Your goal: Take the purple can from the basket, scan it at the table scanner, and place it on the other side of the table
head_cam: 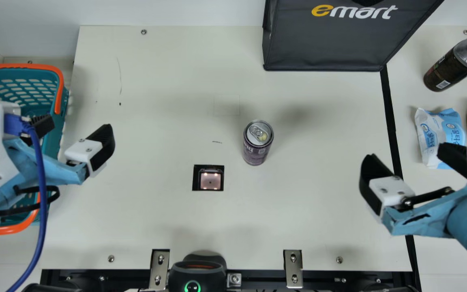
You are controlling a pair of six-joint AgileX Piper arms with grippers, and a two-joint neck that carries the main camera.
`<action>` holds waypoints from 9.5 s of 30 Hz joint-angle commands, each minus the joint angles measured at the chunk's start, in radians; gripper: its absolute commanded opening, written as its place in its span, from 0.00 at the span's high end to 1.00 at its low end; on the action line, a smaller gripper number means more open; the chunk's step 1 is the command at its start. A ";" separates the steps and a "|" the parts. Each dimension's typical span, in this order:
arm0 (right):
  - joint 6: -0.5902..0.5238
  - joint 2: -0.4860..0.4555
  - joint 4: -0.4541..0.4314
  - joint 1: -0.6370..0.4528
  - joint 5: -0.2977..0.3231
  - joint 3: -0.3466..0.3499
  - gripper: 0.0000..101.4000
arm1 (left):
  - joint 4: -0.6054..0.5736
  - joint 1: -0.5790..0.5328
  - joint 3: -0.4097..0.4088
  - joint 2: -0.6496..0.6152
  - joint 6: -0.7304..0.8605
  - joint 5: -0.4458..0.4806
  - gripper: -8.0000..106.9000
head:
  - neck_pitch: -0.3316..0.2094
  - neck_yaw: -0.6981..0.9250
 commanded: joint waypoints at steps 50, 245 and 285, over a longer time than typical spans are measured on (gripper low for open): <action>0.156 0.475 -0.041 0.438 -0.206 -0.040 0.06 | 0.000 0.000 0.000 0.000 0.000 0.000 0.15 | -0.026 0.002; -0.875 0.653 0.535 -1.224 -0.727 0.277 0.24 | 0.000 0.000 0.000 0.000 0.000 0.000 0.15 | -0.026 -0.347; -0.501 0.257 0.163 -0.764 -0.478 0.125 0.06 | 0.000 0.000 0.000 0.000 0.000 0.000 0.15 | -0.026 -0.347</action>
